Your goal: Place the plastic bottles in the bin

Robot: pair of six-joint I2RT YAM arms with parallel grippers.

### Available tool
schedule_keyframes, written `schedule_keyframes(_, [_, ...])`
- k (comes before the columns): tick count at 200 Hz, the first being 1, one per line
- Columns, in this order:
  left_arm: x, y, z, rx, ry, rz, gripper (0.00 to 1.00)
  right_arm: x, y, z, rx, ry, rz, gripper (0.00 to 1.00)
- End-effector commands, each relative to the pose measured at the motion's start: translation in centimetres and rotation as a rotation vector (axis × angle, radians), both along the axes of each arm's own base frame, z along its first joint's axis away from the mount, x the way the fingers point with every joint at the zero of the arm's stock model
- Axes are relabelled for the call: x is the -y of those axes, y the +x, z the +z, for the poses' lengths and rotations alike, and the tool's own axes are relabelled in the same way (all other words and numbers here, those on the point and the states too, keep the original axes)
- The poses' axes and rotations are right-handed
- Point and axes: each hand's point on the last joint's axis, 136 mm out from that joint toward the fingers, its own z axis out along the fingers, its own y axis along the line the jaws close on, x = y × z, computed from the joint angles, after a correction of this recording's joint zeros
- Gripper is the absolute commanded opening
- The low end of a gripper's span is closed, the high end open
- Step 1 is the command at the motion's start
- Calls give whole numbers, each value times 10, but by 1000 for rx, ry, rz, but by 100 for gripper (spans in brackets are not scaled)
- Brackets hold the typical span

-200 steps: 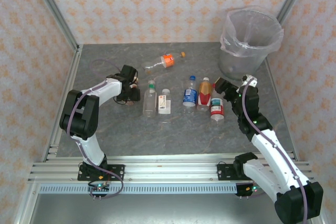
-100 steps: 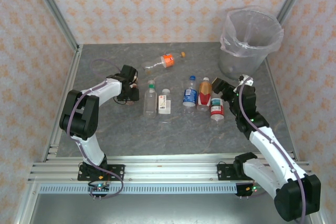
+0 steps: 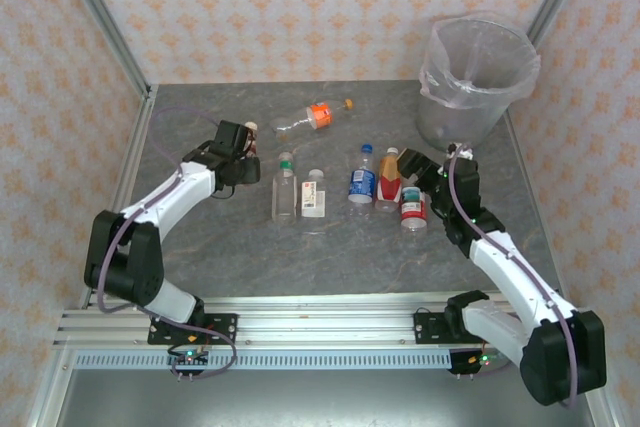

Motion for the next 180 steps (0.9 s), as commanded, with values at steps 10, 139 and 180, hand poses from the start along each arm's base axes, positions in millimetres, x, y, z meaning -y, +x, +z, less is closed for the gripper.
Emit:
schedule_keyframes(10, [15,2,34,136,9,-52,46,-23,11,26,61,103,90,99])
schedule_keyframes(139, [151,-14,97,321,-291,-393,45,-57,33,59,20,318,174,99])
schedule_keyframes(180, [180,-22,111,347,-393,-493,45,-72,39,83,58,394,236,99])
